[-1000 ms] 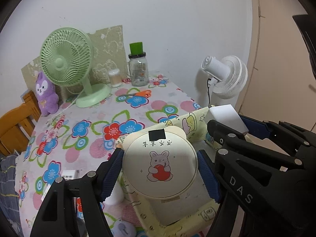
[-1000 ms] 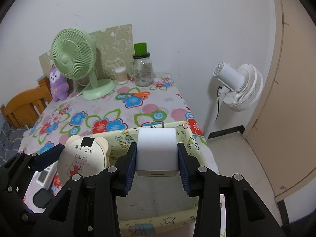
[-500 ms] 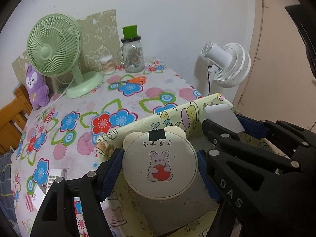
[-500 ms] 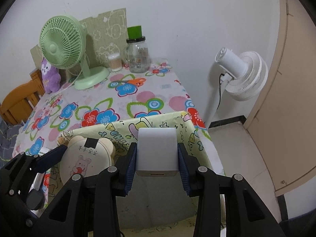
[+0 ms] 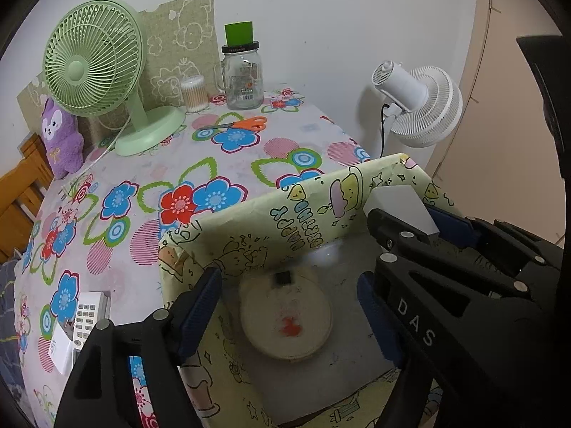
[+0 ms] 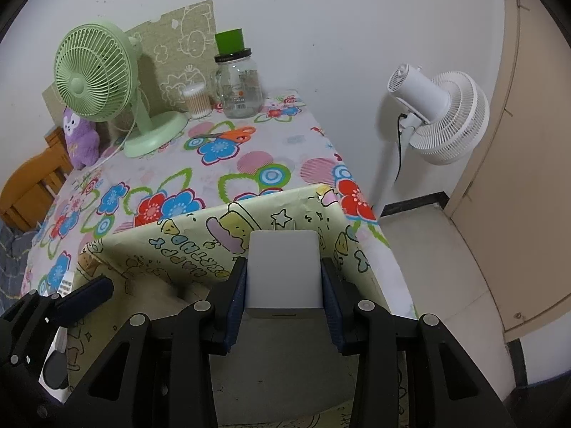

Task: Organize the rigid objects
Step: 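Open the left gripper on the mirror while the right releases the cube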

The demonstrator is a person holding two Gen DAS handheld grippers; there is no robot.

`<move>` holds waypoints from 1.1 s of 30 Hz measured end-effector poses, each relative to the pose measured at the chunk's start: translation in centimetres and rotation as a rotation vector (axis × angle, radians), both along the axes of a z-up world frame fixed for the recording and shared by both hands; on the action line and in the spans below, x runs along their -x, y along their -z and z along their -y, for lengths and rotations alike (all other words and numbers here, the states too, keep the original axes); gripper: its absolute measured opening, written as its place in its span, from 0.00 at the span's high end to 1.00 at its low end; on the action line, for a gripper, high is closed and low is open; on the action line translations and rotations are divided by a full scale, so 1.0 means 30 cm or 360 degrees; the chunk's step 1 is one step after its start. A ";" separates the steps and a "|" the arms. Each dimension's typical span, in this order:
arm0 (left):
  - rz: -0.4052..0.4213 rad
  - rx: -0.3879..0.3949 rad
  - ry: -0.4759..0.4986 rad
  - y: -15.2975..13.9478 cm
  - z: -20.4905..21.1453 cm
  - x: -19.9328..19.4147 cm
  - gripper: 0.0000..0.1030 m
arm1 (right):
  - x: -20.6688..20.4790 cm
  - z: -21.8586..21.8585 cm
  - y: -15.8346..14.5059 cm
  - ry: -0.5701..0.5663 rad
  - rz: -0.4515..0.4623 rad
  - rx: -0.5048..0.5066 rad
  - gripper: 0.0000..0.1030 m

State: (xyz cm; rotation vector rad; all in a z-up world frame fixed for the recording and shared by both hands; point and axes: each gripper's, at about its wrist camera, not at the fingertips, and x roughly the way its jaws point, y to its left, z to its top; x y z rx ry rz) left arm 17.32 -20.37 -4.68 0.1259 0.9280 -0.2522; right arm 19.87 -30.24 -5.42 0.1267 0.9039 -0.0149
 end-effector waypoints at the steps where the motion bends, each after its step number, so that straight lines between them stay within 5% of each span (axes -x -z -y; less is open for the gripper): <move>1: -0.0002 -0.0001 0.0003 0.000 0.000 0.000 0.20 | -0.001 0.000 0.000 -0.0006 0.0001 0.0001 0.59; 20: 0.0088 -0.0011 0.0015 -0.052 -0.011 0.063 0.07 | 0.079 -0.015 -0.070 -0.0023 0.0111 -0.0005 0.20; 33: 0.0218 -0.0008 0.0024 -0.129 -0.060 0.158 0.01 | 0.189 -0.064 -0.167 -0.0009 0.0253 0.0043 0.08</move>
